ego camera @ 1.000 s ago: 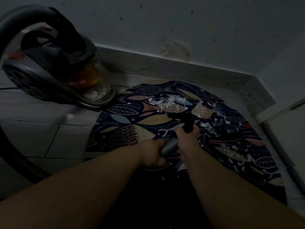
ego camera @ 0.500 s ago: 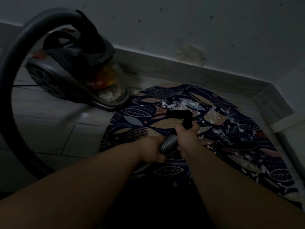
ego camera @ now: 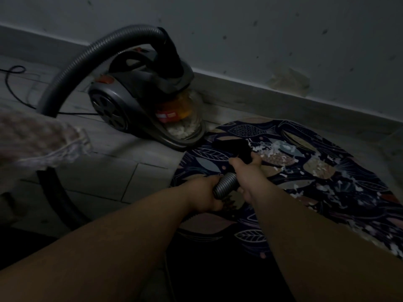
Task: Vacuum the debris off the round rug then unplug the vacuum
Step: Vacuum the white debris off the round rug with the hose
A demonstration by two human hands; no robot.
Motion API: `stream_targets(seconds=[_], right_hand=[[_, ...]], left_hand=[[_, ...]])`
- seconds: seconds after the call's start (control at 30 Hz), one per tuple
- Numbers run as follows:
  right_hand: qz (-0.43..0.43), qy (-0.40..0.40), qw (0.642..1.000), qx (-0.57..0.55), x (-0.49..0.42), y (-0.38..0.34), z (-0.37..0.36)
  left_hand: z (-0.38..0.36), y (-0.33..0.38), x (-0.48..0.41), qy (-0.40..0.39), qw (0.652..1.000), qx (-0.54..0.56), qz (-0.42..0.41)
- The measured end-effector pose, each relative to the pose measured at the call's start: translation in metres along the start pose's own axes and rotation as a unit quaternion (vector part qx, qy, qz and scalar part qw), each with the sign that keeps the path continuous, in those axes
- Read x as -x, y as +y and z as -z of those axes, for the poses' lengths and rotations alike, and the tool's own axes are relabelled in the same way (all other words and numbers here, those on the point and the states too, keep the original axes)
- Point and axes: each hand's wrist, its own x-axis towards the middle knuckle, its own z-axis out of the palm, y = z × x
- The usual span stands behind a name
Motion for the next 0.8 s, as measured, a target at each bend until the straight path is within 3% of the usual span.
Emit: stream_targets(seconds=[0.3, 0.8], right_hand=[[-0.002, 0.037, 0.998, -0.041, 0.014, 0.011, 0.025], [0.041, 0.146, 0.971, -0.187, 0.112, 0.044, 0.211]], left_hand=[[-0.007, 0.016, -0.001, -0.019, 0.998, -0.030, -0.046], [-0.085, 0.173, 0.026, -0.109, 0.982, -0.049, -0.143]])
